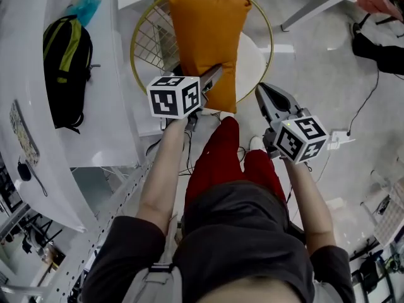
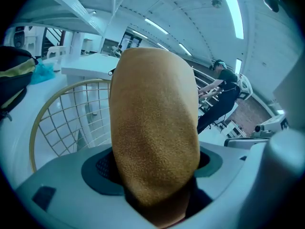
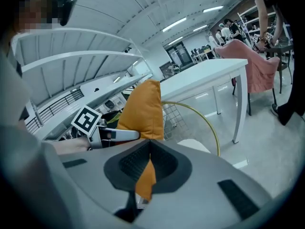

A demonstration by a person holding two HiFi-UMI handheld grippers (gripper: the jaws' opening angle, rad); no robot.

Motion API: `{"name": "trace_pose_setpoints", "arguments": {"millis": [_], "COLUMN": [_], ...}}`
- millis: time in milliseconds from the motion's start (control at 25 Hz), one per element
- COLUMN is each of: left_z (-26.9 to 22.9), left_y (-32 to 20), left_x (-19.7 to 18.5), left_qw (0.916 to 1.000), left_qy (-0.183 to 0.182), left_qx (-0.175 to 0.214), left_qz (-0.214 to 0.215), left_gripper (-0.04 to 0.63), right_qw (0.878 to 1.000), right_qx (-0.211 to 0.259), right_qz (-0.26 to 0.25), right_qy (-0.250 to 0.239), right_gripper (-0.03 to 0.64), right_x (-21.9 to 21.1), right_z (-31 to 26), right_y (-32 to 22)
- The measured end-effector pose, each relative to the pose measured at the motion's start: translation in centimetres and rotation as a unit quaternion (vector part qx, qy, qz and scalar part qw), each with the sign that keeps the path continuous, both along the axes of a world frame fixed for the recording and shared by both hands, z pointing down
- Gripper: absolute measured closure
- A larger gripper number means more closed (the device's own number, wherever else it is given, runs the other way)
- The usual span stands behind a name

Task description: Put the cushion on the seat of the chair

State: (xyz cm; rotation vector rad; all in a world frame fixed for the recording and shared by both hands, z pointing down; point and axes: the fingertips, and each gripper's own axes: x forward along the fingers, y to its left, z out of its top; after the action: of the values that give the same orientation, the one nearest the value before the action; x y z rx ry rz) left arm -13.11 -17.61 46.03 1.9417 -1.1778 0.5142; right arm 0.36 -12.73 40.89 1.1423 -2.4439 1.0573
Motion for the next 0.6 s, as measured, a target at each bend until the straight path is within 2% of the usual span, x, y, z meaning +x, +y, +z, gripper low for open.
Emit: {"name": "trace_pose_setpoints", "arguments": {"millis": [240,600], "left_z": [3.7,7.9], "left_y": [-0.9,-2.2], "left_x": [-0.2,0.0], "left_qw": [0.9990,0.9953], "left_qy": [-0.019,-0.049], "left_qx": [-0.031,-0.053], "left_qz": [0.028,0.065], "left_gripper": [0.202,0.202], "right_qw": [0.999,0.998], "right_qx": [-0.031,-0.058], "right_qz": [0.006,0.011], "right_qy": [0.004,0.009], "right_gripper": [0.598,0.598], "right_x": [-1.0,-1.7], "right_z": [3.0,6.7], "right_y": [-0.2,-1.4]}}
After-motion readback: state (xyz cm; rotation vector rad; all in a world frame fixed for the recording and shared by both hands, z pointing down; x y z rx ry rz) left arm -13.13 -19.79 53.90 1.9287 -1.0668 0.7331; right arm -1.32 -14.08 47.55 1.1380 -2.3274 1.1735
